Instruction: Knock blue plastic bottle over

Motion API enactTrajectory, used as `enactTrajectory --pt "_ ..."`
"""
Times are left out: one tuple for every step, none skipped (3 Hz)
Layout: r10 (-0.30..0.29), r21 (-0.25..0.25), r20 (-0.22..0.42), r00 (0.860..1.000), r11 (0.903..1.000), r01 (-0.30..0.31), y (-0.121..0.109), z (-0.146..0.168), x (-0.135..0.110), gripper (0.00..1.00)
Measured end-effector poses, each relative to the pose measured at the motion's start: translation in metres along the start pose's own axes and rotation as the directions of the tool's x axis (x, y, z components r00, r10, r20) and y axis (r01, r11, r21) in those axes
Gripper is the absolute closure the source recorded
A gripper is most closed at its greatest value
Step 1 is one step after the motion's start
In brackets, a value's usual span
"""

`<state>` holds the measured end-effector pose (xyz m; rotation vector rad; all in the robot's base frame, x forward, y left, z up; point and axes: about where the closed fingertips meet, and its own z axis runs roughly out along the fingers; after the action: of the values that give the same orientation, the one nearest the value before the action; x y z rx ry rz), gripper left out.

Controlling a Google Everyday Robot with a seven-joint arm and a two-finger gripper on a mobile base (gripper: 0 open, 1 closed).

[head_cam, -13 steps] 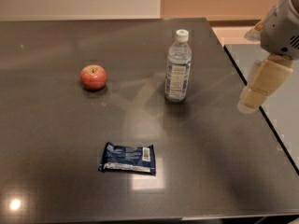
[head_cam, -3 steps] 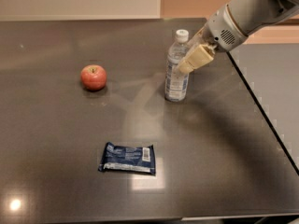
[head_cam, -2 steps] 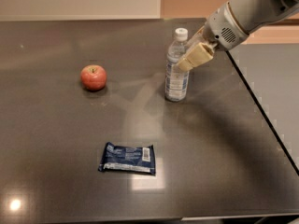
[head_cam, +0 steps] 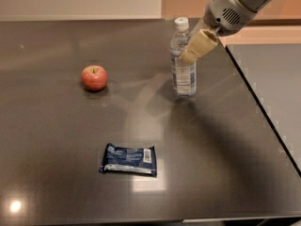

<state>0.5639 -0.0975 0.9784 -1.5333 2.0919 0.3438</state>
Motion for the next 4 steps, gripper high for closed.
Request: enactTrajectory --pt "-0.028 0.026 -0.205 0.978 0.9991 0.034 0.004 -0.002 -0.001 1.0" --pt "-0.076 0.031 -0.387 0.919 0.9949 0.095 0.004 0.007 0.0 1.0" --pt "-0.131 0.012 -0.469 0.873 0.9879 0.155 -0.002 0.022 -0.006 1.0" --pt "-0.163 -0.014 -0.51 0.845 0.9834 0.181 -0.009 0.039 -0.007 0.82"
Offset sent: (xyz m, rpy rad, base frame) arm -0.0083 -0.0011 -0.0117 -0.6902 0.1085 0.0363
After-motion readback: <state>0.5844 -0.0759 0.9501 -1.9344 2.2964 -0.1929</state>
